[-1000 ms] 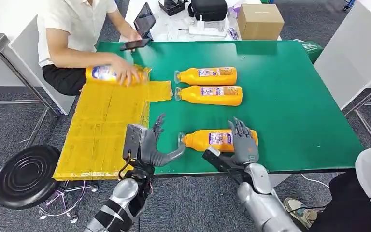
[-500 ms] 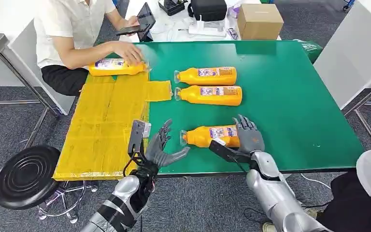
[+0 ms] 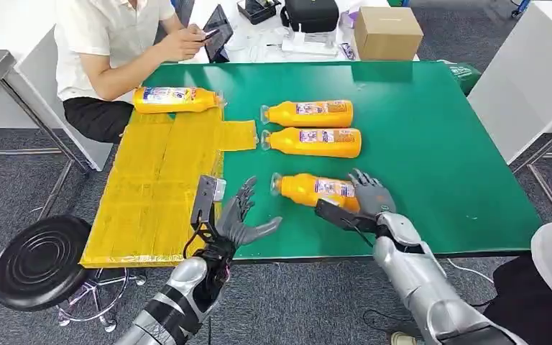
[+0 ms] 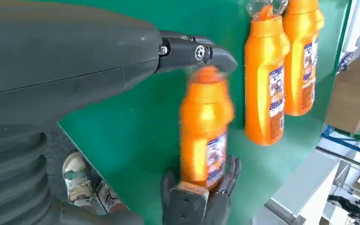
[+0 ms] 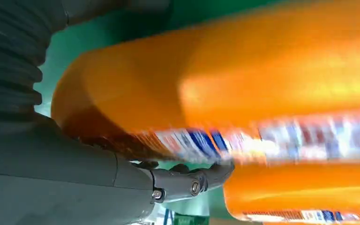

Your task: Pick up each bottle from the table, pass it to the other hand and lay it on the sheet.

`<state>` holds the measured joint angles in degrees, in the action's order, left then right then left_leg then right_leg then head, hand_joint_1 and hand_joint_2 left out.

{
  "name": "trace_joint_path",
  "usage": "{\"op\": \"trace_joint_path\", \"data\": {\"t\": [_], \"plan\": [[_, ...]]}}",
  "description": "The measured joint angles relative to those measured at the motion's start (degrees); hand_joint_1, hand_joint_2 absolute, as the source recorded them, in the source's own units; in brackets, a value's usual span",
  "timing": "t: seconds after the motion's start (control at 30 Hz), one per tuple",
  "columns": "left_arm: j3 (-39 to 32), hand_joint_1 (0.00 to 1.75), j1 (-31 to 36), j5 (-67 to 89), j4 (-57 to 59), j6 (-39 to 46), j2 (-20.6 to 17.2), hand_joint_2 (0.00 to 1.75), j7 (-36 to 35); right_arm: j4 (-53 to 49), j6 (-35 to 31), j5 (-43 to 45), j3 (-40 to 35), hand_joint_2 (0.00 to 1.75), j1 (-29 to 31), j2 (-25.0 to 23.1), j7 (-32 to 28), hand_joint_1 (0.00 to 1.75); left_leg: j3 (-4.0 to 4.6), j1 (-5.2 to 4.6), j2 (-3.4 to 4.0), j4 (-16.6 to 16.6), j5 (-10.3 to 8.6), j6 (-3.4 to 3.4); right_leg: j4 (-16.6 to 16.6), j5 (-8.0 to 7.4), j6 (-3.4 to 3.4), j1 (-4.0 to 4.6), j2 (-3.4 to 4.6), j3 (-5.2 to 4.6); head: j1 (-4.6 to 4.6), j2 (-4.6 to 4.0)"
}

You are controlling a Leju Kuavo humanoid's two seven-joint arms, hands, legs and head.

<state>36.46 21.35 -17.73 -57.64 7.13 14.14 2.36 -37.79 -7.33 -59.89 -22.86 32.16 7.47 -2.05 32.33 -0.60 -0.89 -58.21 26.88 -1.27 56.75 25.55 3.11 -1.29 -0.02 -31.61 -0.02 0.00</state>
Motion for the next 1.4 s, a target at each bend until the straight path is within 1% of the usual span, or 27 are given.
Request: {"op": "trace_joint_path", "data": {"t": [0.1,0.23,0.37,0.47,0.53,0.7,0.77,0.9,1.0,1.07,1.2,1.3,1.4], "plan": [[0.57,0.0,0.07,-0.24,0.0,-0.07,0.0,1.75,0.0,1.18,2.49,1.77,-0.66,1.75,1.01,1.16,-1.14,1.75,-0.02,0.0,0.02,-0.03,0.0,-0.01,0.0,-0.03,0.04,0.0,0.01,0.03,0.0,0.0],[0.88,0.0,0.15,-0.79,0.0,-0.07,0.0,1.75,0.07,2.17,3.96,3.59,-1.49,1.75,1.96,1.97,-1.86,1.75,-0.08,0.01,0.01,-0.05,0.0,-0.01,0.0,-0.04,0.06,0.01,0.01,0.09,0.02,0.0],[0.88,0.0,0.31,-1.4,0.0,-0.05,0.0,1.75,0.09,2.89,7.37,8.0,-1.51,1.75,2.64,2.56,-4.5,1.75,-0.23,0.01,0.02,-0.06,0.01,-0.02,-0.01,-0.04,0.06,0.01,0.02,0.23,0.0,0.0],[0.88,0.0,0.55,-1.47,0.0,-0.05,0.0,1.75,0.11,3.15,7.79,8.7,-1.51,1.75,2.72,2.85,-4.92,1.75,-0.33,0.01,0.02,-0.06,0.02,-0.03,-0.02,-0.04,0.06,0.01,0.02,0.33,0.0,0.0],[0.88,0.0,0.74,-1.83,0.0,0.0,0.0,1.75,0.37,3.37,9.54,11.0,-1.44,1.75,2.87,2.98,-6.45,1.75,-0.39,0.01,0.04,-0.06,0.02,-0.03,-0.03,-0.04,0.06,0.01,0.03,0.37,0.0,0.0],[0.88,0.0,1.0,-3.11,0.0,2.03,-0.07,1.75,3.28,3.37,13.73,21.3,-0.11,1.75,1.38,3.52,-13.12,1.75,-0.54,0.01,0.15,-0.06,0.04,-0.04,-0.03,-0.05,0.07,0.03,0.1,0.49,0.02,0.0],[0.85,0.0,1.01,-3.19,0.0,2.25,-0.13,1.75,3.65,3.33,13.91,22.1,0.39,1.75,1.08,3.48,-13.68,1.75,-0.61,0.02,0.33,-0.06,0.04,-0.04,-0.03,-0.06,0.08,0.03,0.16,0.51,-0.02,0.0],[0.85,0.0,0.99,-3.26,0.0,2.84,-0.2,1.75,4.43,3.18,14.0,23.77,1.09,1.75,0.48,3.44,-14.81,1.75,-0.66,0.06,0.3,-0.06,0.04,-0.04,-0.03,-0.06,0.08,0.08,0.14,0.61,0.0,0.0],[0.83,0.0,0.83,-4.51,-0.02,3.36,-0.37,1.75,5.68,1.57,14.02,28.23,1.77,1.75,-1.5,3.13,-18.13,1.75,-0.66,0.06,0.29,-0.05,0.04,-0.04,-0.03,-0.07,0.09,0.09,0.14,0.65,0.02,0.0],[0.83,0.0,0.27,-5.83,-0.04,3.1,-0.68,1.75,6.25,-1.43,13.99,32.43,2.49,1.75,-4.16,2.19,-20.5,1.75,-0.62,0.06,0.32,-0.05,0.04,-0.04,-0.03,-0.07,0.1,0.09,0.15,0.62,0.02,0.0],[0.79,0.0,-1.14,-6.82,-0.04,2.99,-1.29,1.75,7.08,-6.45,13.97,35.39,3.02,1.75,-8.14,0.37,-21.2,1.75,-0.42,0.1,0.28,-0.05,0.03,-0.03,-0.02,-0.07,0.1,0.11,0.14,0.4,0.0,0.0],[0.75,0.0,-2.0,-6.82,-0.17,3.71,-1.62,1.75,9.06,-10.69,13.21,39.05,3.49,1.75,-11.2,-1.02,-22.79,1.75,-0.29,0.13,0.01,-0.05,0.02,-0.02,0.0,-0.06,0.1,0.12,0.02,0.37,0.0,0.0],[0.68,0.0,-4.27,-4.79,-1.82,4.89,-2.19,1.75,12.02,-17.12,10.1,40.63,4.02,1.75,-15.58,-2.4,-23.54,1.75,-0.02,0.12,0.03,-0.05,0.02,-0.02,0.02,-0.07,0.1,0.11,0.04,0.12,0.0,0.0]]}}
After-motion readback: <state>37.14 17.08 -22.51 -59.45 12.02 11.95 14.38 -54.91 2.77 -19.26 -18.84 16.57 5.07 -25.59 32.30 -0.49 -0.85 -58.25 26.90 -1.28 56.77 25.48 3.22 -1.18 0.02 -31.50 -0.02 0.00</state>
